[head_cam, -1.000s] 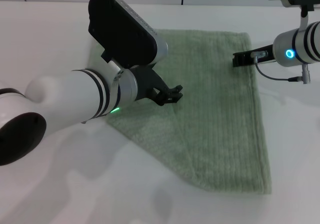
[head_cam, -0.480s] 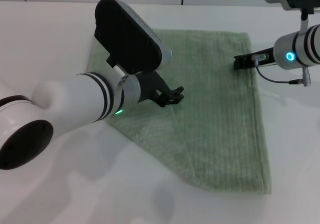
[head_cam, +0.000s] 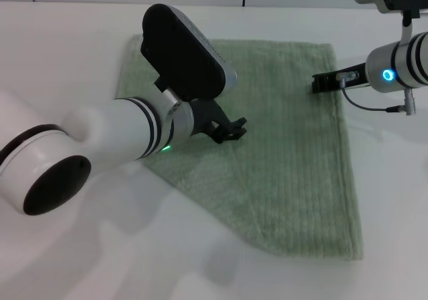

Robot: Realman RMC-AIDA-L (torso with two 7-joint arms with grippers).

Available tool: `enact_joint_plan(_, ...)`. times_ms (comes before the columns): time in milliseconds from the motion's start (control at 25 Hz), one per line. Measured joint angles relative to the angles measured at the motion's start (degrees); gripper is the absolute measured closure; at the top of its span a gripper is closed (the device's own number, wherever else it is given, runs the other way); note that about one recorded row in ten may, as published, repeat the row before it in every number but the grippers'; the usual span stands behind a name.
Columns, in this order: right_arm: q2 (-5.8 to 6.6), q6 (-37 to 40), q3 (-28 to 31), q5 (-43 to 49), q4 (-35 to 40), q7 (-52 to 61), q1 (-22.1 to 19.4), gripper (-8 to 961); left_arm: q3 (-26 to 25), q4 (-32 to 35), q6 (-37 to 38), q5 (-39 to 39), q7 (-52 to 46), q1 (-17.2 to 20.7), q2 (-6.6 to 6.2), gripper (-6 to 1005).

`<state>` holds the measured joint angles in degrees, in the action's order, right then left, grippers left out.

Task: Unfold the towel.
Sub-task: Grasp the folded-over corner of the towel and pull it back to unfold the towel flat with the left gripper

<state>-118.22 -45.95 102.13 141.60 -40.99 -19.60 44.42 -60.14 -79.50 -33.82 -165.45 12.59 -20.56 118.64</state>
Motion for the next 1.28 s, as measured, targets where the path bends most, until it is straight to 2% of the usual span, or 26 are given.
enact_joint_plan(200, 0.00, -0.08, 0.00, -0.04, -0.11, 0.01, 0.00, 952, -0.43, 3.65, 2.76, 0.13, -0.33, -1.51, 0.08, 258)
enact_joint_plan(480, 0.00, -0.11, 0.07, -0.08, -0.56, 0.11, 0.08, 952, -0.59, 7.94, 3.35, 0.16, -1.30, -4.41, 0.10, 267)
enact_joint_plan(640, 0.00, -0.15, 0.01, -0.10, -0.77, 0.31, 0.08, 952, -0.60, 8.42, 3.37, 0.17, -1.30, -4.80, 0.10, 272)
enact_joint_plan(880, 0.00, -0.47, 0.00, -0.10, -0.77, 0.46, 0.06, 952, -0.69, 13.29, 5.26, 0.10, -3.07, -7.23, 0.10, 279)
enact_joint_plan(1280, 0.00, -0.64, 0.22, -0.10, -0.93, 0.51, 0.32, 952, -1.30, 14.11, 4.55, 0.03, -3.27, -7.86, 0.03, 292)
